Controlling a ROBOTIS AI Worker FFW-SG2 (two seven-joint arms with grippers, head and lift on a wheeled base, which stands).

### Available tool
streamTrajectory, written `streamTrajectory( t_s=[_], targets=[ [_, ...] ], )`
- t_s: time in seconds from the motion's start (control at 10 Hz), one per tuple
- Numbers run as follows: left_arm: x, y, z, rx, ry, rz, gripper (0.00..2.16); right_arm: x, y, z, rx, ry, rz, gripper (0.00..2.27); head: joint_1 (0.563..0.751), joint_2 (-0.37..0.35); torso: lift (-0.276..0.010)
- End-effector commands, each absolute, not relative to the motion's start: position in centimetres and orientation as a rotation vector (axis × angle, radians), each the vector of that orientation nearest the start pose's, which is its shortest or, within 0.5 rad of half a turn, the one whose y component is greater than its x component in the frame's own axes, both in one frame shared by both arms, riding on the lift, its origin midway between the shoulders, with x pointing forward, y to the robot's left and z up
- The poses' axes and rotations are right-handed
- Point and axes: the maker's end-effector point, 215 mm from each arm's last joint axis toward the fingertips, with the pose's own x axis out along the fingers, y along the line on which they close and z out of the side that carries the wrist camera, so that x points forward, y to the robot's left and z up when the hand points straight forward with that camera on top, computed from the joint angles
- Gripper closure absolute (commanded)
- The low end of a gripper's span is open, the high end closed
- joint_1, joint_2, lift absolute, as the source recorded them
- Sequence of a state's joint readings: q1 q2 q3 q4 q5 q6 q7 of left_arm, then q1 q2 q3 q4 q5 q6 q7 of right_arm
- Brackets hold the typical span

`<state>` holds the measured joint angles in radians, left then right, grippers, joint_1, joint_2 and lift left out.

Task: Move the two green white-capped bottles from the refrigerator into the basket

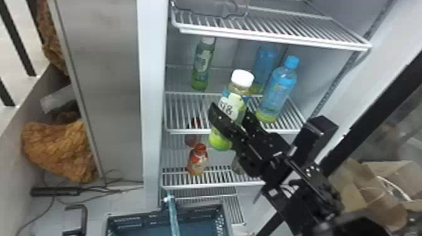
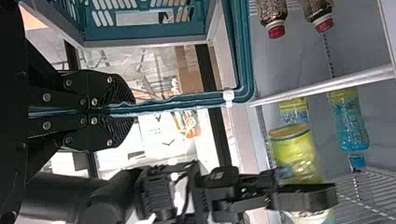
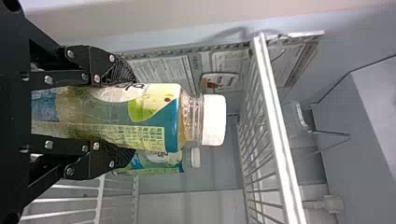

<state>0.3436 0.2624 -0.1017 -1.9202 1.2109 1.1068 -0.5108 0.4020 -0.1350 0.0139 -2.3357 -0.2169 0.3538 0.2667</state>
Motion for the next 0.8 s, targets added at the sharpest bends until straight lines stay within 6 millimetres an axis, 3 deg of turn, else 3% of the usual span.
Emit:
streamTrajectory(
  t_s=[0.0, 0.7],
  targets=[
    [26.1, -1.8, -38.3, -1.115, 0.919, -1.114, 1.17, 43.5, -14.5, -22.8, 0.09, 0.023, 0.419, 1.02, 0.695, -0.259, -0.004],
    [26.0, -1.7, -38.3, -1.121, 0.92, -1.112, 1.17, 37.3, -13.8, -27.1, 0.157, 0.233, 0.445, 1.02, 0.695, -0.282, -0.004]
  ],
)
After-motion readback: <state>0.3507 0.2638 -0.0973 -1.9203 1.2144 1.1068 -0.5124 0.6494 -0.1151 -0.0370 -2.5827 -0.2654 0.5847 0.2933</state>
